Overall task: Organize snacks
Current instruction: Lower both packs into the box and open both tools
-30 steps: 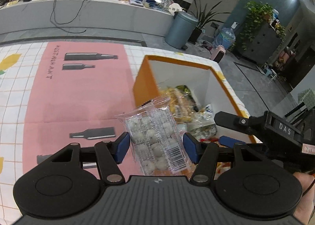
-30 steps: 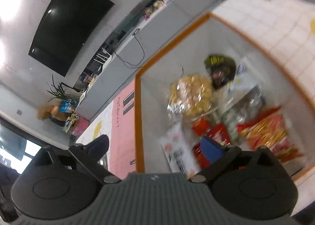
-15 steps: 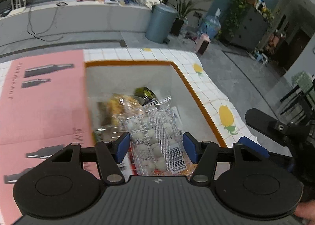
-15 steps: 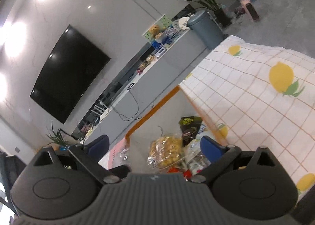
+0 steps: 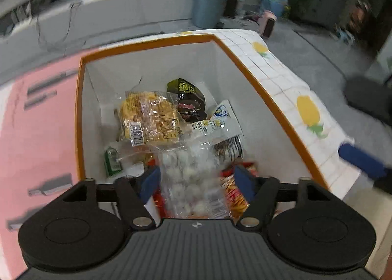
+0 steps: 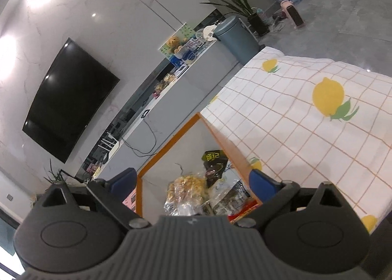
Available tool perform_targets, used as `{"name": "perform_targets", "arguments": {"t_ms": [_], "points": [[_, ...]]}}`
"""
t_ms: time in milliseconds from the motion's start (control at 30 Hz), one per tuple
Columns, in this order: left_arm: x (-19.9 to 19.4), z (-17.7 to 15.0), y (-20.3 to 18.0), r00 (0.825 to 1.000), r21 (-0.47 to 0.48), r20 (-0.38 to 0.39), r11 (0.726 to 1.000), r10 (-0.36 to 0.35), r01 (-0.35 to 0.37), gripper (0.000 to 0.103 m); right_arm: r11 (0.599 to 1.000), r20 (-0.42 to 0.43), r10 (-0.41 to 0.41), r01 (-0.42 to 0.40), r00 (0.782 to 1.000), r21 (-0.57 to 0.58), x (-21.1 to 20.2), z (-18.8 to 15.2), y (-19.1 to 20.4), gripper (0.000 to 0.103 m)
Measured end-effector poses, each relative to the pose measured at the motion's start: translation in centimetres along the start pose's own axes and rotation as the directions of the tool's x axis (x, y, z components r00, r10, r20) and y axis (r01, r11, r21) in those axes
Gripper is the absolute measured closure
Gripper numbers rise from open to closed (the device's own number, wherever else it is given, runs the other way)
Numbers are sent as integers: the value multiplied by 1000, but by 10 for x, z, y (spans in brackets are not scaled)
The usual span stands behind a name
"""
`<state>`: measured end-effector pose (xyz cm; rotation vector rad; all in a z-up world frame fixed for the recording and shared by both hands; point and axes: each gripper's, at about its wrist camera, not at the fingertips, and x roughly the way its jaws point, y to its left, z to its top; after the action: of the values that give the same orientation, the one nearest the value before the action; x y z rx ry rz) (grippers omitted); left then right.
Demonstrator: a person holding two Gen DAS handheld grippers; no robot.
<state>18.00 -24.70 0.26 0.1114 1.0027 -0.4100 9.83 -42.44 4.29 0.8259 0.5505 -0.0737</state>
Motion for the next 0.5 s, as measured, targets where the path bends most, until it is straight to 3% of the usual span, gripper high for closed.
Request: {"name": "perform_targets", "arguments": {"t_ms": [167,367,500], "points": [[-23,-8,-7,997,57,53,996,59,-62,17,992,27,-124,125,992,-32,4,-2,-1,9],[-54,-12,-14,979,48,158,989,131,-140,17,973,69,-201,207,977,-106,-3,-3,5,10],[-73,-19,-14,975,41,183,989,129,-139,17,952,92,-218,233,972,-201,-15,-8,18,10]]}}
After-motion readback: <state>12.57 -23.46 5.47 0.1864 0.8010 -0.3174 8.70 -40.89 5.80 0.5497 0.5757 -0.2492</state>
